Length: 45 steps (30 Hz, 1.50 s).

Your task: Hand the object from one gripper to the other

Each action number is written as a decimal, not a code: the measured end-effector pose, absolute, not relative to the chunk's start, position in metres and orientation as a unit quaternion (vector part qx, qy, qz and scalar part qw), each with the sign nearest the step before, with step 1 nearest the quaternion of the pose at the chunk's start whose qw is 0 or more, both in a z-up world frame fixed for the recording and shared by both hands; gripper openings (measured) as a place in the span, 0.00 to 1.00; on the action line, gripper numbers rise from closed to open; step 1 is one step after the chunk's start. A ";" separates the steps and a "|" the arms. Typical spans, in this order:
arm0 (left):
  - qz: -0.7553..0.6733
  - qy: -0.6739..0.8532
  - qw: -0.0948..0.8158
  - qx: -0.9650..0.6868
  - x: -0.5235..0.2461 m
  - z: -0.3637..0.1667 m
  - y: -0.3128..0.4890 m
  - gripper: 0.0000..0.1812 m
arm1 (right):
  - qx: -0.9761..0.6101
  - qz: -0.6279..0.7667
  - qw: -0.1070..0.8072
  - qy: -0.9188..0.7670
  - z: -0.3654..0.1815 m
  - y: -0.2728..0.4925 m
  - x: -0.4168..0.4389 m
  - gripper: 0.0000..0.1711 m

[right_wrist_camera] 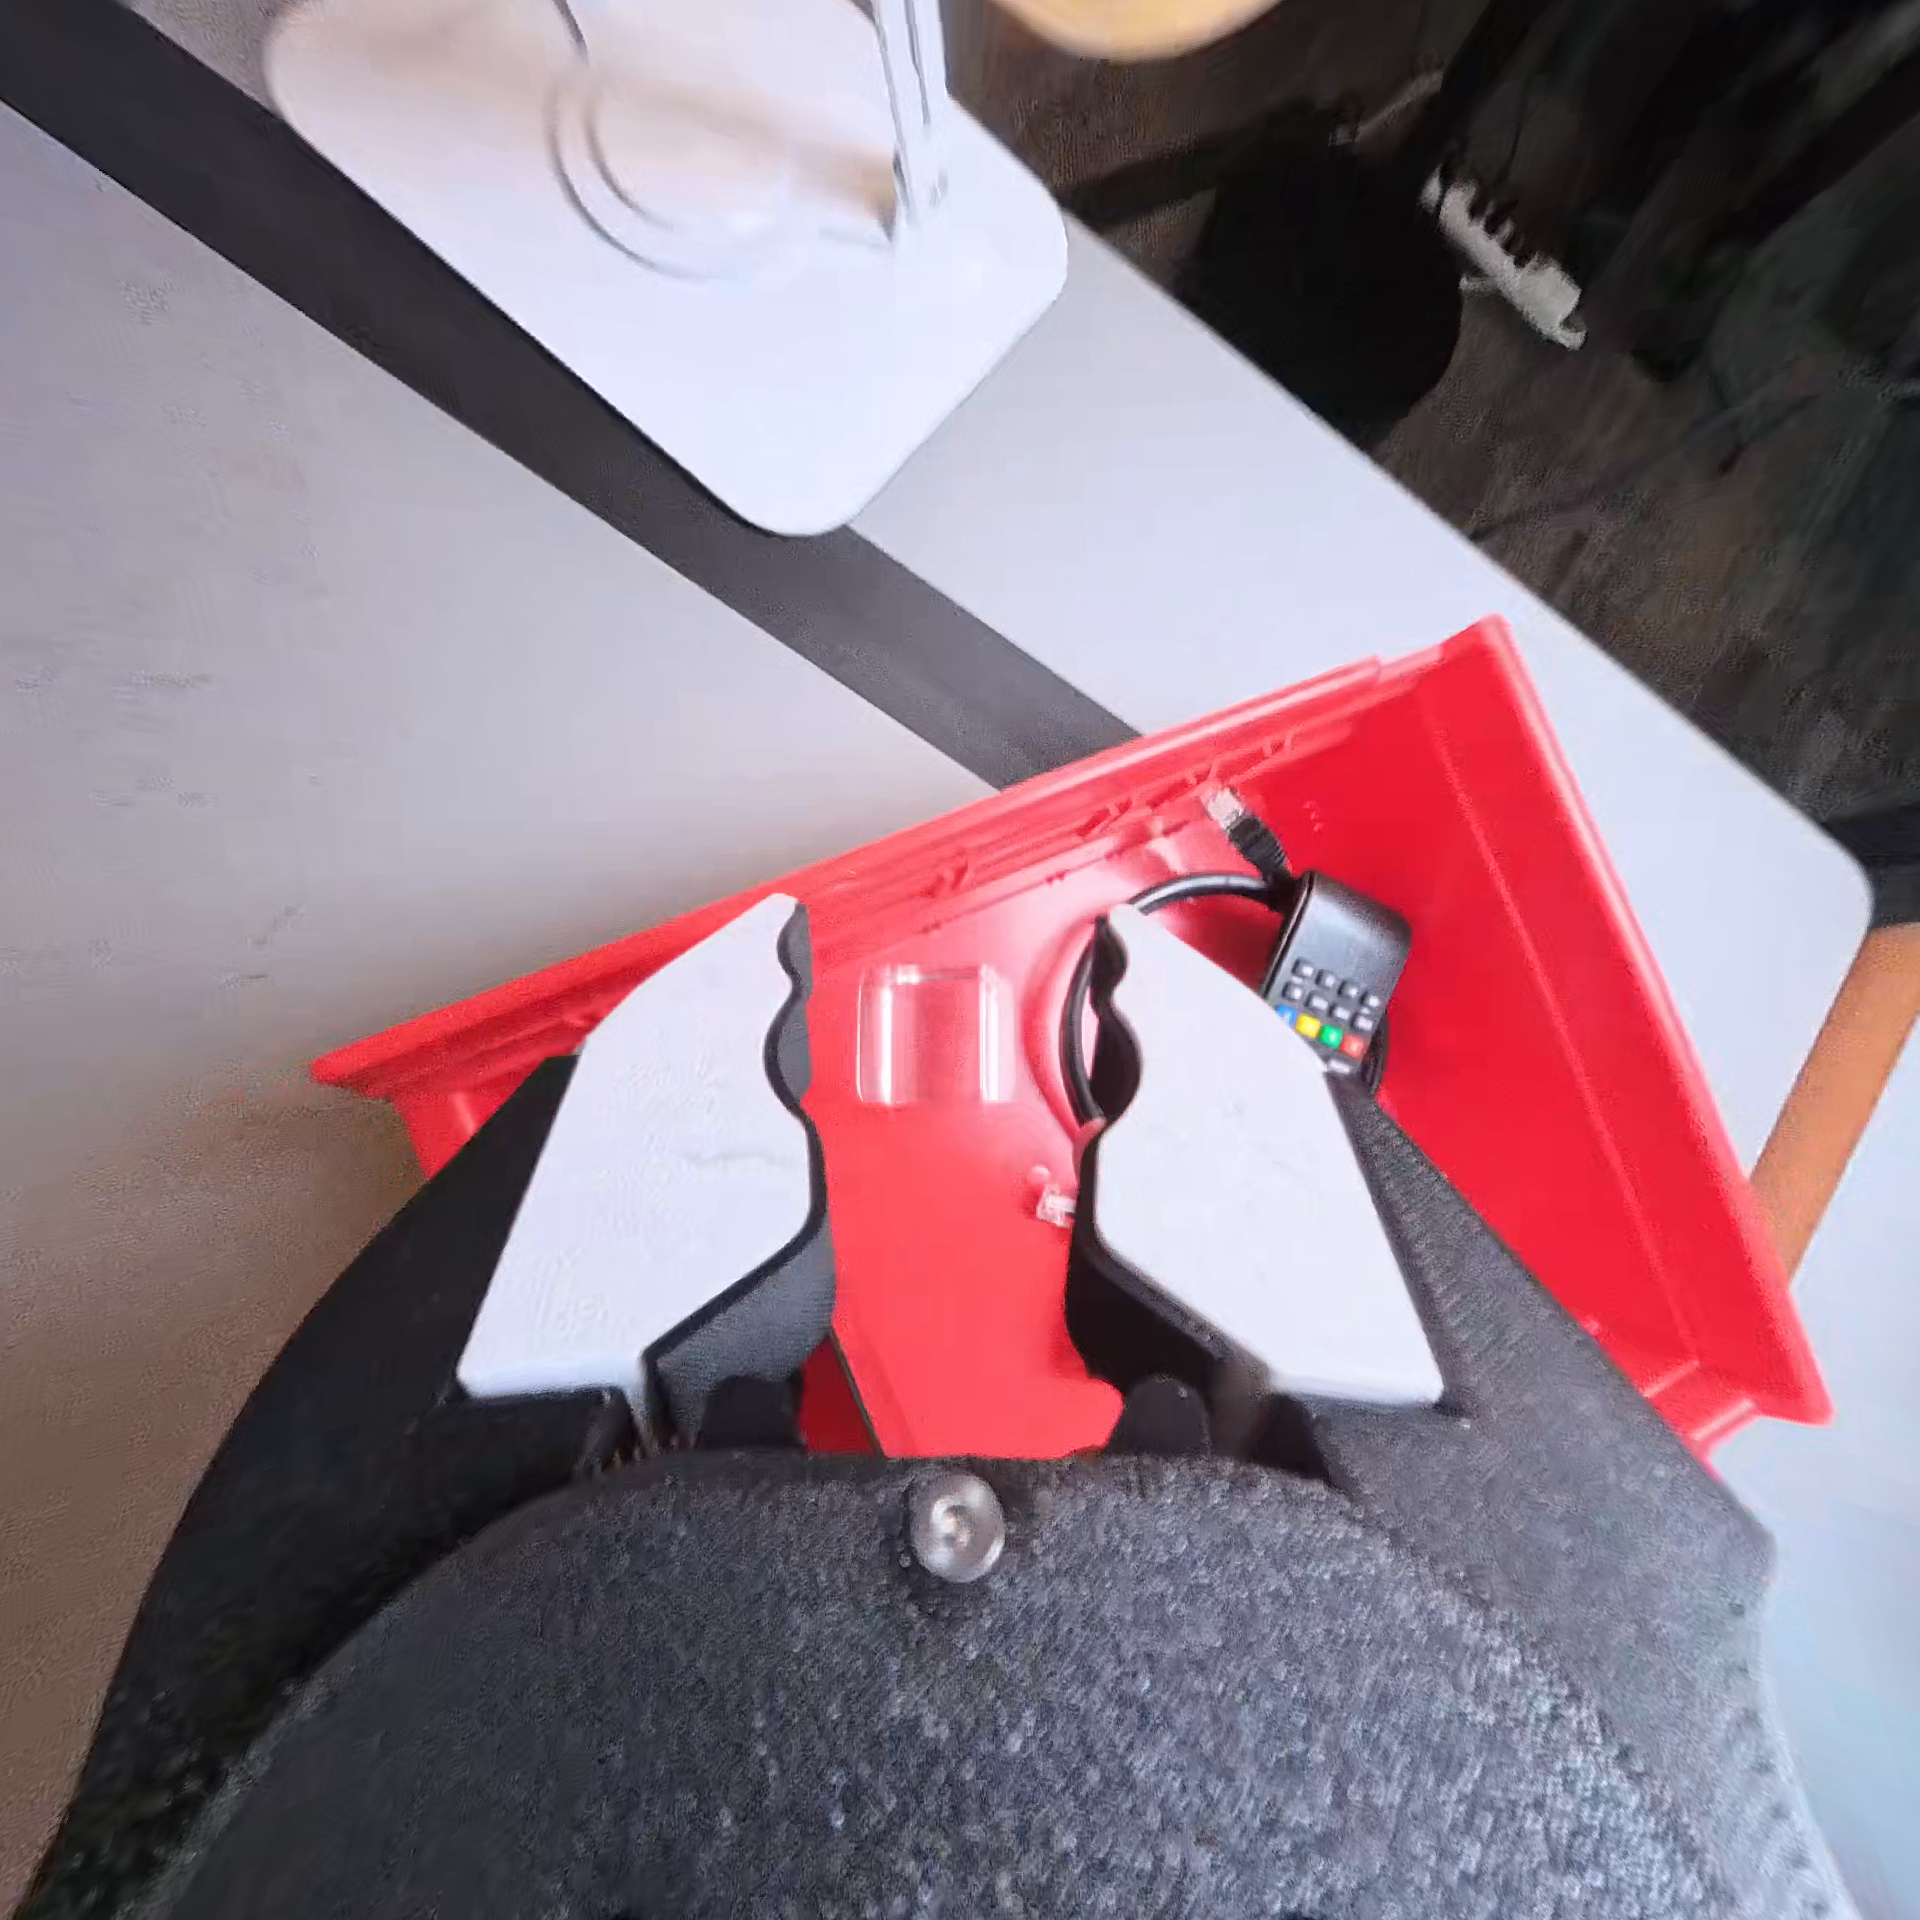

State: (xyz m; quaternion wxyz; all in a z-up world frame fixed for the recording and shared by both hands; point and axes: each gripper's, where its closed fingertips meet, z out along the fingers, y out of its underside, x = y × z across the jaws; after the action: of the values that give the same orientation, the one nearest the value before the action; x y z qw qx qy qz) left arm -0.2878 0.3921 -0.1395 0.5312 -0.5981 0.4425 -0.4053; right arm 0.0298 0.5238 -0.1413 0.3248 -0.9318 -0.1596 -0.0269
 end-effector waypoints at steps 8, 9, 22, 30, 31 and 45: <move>-0.384 0.408 0.562 -0.608 -0.305 -0.124 0.411 0.24 | -0.785 0.083 0.585 -0.187 -0.059 0.446 -0.083 0.27; -0.381 0.400 0.568 -0.610 -0.310 -0.121 0.416 0.24 | -0.772 0.098 0.602 -0.182 -0.066 0.430 -0.096 0.27; -0.241 0.360 0.543 -0.720 -0.441 -0.076 0.518 0.24 | -0.685 0.148 0.677 -0.227 -0.158 0.355 -0.172 0.18; -0.085 0.436 0.307 -0.842 -0.494 -0.138 0.582 0.24 | -0.694 0.137 0.653 -0.270 -0.174 0.349 -0.186 0.19; -0.079 0.437 0.293 -0.846 -0.490 -0.146 0.588 0.23 | -0.697 0.134 0.652 -0.266 -0.175 0.350 -0.184 0.19; 0.223 0.743 0.176 -0.606 -0.434 -0.221 0.645 0.17 | -0.707 0.091 0.645 -0.274 -0.177 0.350 -0.170 0.14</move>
State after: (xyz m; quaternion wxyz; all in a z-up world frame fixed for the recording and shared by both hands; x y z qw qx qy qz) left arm -0.4338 0.6450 -0.2205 0.1762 -0.6057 0.7431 0.2234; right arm -0.1699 0.3501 -0.1768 0.6453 -0.7072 -0.2742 0.0910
